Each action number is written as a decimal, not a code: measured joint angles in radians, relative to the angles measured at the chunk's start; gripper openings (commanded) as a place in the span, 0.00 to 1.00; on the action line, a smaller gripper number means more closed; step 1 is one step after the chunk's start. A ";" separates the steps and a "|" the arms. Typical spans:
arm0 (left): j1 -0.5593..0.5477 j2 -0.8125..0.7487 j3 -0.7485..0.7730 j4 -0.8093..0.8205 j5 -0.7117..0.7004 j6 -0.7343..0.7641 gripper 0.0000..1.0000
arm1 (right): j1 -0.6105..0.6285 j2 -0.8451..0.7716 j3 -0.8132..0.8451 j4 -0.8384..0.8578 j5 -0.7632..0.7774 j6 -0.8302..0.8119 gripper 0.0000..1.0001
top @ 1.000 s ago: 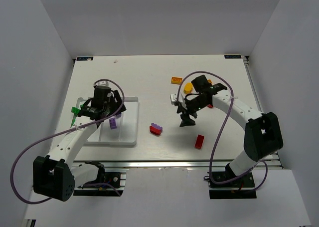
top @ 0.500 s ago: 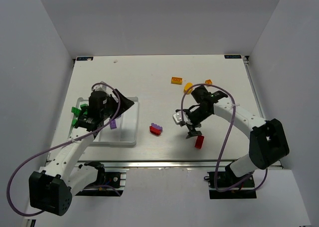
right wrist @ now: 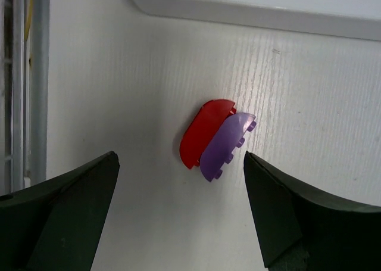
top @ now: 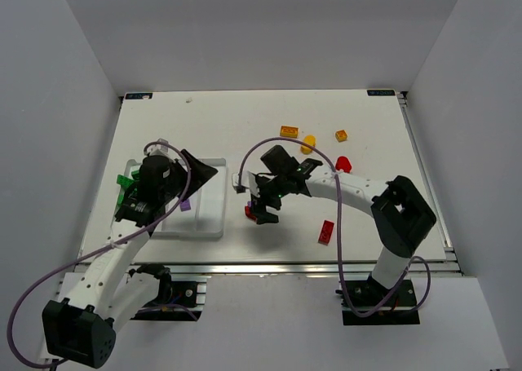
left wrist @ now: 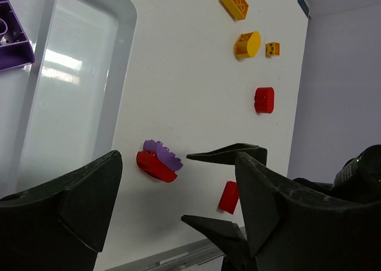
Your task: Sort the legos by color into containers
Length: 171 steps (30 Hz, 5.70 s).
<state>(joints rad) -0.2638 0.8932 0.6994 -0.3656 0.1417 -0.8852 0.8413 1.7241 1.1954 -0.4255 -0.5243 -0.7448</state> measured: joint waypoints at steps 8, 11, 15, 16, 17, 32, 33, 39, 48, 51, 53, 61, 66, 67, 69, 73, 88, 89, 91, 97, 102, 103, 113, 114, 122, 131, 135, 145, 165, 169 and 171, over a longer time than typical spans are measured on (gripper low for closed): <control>0.000 -0.066 -0.018 -0.023 0.005 -0.025 0.85 | 0.078 0.015 -0.015 0.124 0.152 0.271 0.89; 0.000 -0.067 -0.020 -0.042 0.009 -0.029 0.86 | 0.091 0.050 -0.016 0.161 0.209 0.333 0.89; 0.000 -0.087 -0.027 -0.060 0.009 -0.034 0.86 | 0.097 0.092 -0.031 0.203 0.277 0.386 0.89; 0.000 -0.099 -0.034 -0.061 0.009 -0.039 0.86 | 0.097 0.098 -0.036 0.208 0.291 0.395 0.89; 0.000 -0.112 -0.042 -0.063 0.009 -0.044 0.86 | 0.097 0.103 -0.044 0.220 0.307 0.399 0.89; 0.000 -0.180 -0.196 0.079 0.093 -0.161 0.86 | 0.094 0.108 -0.125 0.331 0.347 0.396 0.26; 0.000 -0.175 -0.211 0.100 0.109 -0.169 0.86 | 0.090 0.107 -0.126 0.333 0.340 0.397 0.22; 0.000 -0.132 -0.247 0.215 0.179 -0.205 0.85 | 0.041 -0.012 -0.188 0.369 0.257 0.393 0.15; -0.070 0.003 -0.249 0.478 0.246 -0.235 0.82 | -0.014 -0.262 -0.195 0.513 0.154 0.405 0.13; -0.115 0.053 -0.248 0.564 0.257 -0.234 0.82 | -0.011 -0.257 -0.187 0.526 0.154 0.434 0.12; -0.137 0.068 -0.248 0.615 0.261 -0.234 0.82 | -0.011 -0.248 -0.180 0.526 0.159 0.451 0.12; -0.160 0.077 -0.248 0.735 0.265 -0.234 0.76 | -0.010 -0.236 -0.155 0.527 0.183 0.483 0.12; -0.162 0.084 -0.248 0.731 0.264 -0.229 0.75 | -0.010 -0.236 -0.149 0.527 0.183 0.495 0.12; -0.162 0.084 -0.248 0.729 0.264 -0.226 0.75 | -0.010 -0.236 -0.148 0.526 0.182 0.499 0.12; -0.162 0.085 -0.248 0.725 0.262 -0.221 0.75 | -0.010 -0.236 -0.144 0.526 0.176 0.501 0.12; -0.163 0.089 -0.248 0.724 0.257 -0.210 0.74 | -0.010 -0.237 -0.144 0.526 0.152 0.502 0.12; -0.166 0.113 -0.247 0.732 0.261 -0.192 0.39 | -0.010 -0.237 -0.144 0.520 0.109 0.502 0.31; -0.166 0.113 -0.246 0.731 0.261 -0.190 0.33 | -0.011 -0.237 -0.144 0.519 0.108 0.500 0.37; -0.167 0.115 -0.246 0.729 0.265 -0.185 0.19 | -0.012 -0.237 -0.144 0.513 0.098 0.490 0.70; -0.179 0.113 -0.243 0.693 0.265 -0.126 0.11 | -0.029 -0.237 -0.124 0.414 -0.061 0.369 0.89; -0.186 0.067 -0.216 0.578 0.257 -0.021 0.09 | -0.049 -0.237 -0.105 0.330 -0.154 0.263 0.89; -0.187 0.055 -0.208 0.549 0.255 0.008 0.08 | -0.056 -0.237 -0.103 0.315 -0.174 0.240 0.89; -0.187 -0.148 -0.220 0.385 0.278 0.355 0.00 | -0.190 -0.188 0.075 0.043 -0.463 0.024 0.89; -0.187 -0.167 -0.230 0.389 0.293 0.377 0.00 | -0.192 -0.172 0.099 0.015 -0.486 0.008 0.89; -0.190 -0.183 -0.248 0.396 0.393 0.518 0.00 | -0.159 -0.034 0.244 -0.148 -0.623 -0.035 0.89; -0.203 -0.122 -0.224 0.377 0.428 0.599 0.00 | -0.129 0.013 0.291 -0.202 -0.658 -0.034 0.81; -0.217 -0.119 -0.223 0.377 0.428 0.608 0.00 | -0.124 0.055 0.314 -0.216 -0.660 -0.034 0.77; -0.251 -0.110 -0.203 0.388 0.423 0.618 0.00 | -0.106 0.126 0.352 -0.254 -0.655 -0.045 0.65; -0.258 -0.120 -0.203 0.372 0.417 0.631 0.00 | -0.106 0.133 0.409 -0.468 -0.656 -0.261 0.57; -0.263 -0.120 -0.203 0.372 0.422 0.631 0.00 | -0.106 0.143 0.421 -0.479 -0.654 -0.283 0.37; -0.264 -0.122 -0.203 0.371 0.424 0.640 0.00 | -0.108 0.152 0.433 -0.499 -0.659 -0.281 0.28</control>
<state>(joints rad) -0.5282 0.7712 0.4969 0.0055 0.5655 -0.2447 0.7330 1.8759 1.6279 -0.9245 -1.1831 -1.0256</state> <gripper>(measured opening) 0.464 0.432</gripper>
